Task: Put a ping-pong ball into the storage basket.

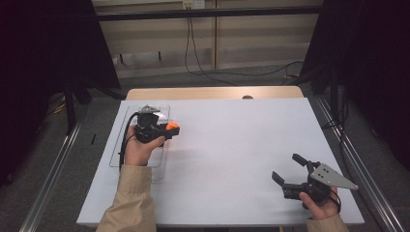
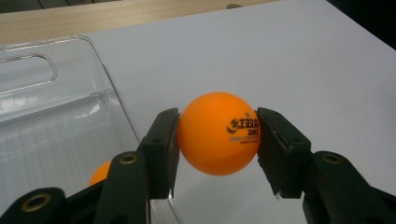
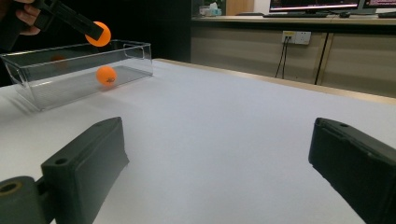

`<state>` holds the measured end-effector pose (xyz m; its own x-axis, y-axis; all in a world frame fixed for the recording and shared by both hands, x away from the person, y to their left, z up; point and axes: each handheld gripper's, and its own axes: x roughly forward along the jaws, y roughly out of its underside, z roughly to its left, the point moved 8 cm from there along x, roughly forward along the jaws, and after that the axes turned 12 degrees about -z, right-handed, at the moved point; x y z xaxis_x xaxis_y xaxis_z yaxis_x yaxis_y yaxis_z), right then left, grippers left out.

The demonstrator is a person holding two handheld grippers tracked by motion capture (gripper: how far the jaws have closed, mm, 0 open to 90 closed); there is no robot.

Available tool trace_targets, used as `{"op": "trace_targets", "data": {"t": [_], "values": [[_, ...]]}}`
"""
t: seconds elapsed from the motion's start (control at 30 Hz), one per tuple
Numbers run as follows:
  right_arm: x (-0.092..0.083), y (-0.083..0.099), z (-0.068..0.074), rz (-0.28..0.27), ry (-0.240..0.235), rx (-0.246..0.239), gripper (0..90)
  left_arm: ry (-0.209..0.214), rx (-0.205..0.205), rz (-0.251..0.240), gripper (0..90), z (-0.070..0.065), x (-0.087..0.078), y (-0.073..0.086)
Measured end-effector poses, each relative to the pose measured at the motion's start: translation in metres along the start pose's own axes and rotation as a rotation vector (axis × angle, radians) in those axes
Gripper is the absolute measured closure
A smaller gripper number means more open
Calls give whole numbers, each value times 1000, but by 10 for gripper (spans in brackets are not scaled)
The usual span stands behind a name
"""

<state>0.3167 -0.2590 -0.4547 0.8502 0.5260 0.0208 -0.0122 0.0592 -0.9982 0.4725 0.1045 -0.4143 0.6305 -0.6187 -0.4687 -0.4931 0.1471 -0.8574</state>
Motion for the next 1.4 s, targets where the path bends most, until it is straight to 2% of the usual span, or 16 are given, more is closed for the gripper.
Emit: {"op": "trace_targets", "data": {"t": [0.63, 1.4], "values": [[0, 0, 0, 0, 1, 0, 37, -13, -10, -10, 511, 6, -5, 0], [0, -1, 0, -4, 2, 0, 37, -76, -7, -26, 511, 24, -18, 7]]}}
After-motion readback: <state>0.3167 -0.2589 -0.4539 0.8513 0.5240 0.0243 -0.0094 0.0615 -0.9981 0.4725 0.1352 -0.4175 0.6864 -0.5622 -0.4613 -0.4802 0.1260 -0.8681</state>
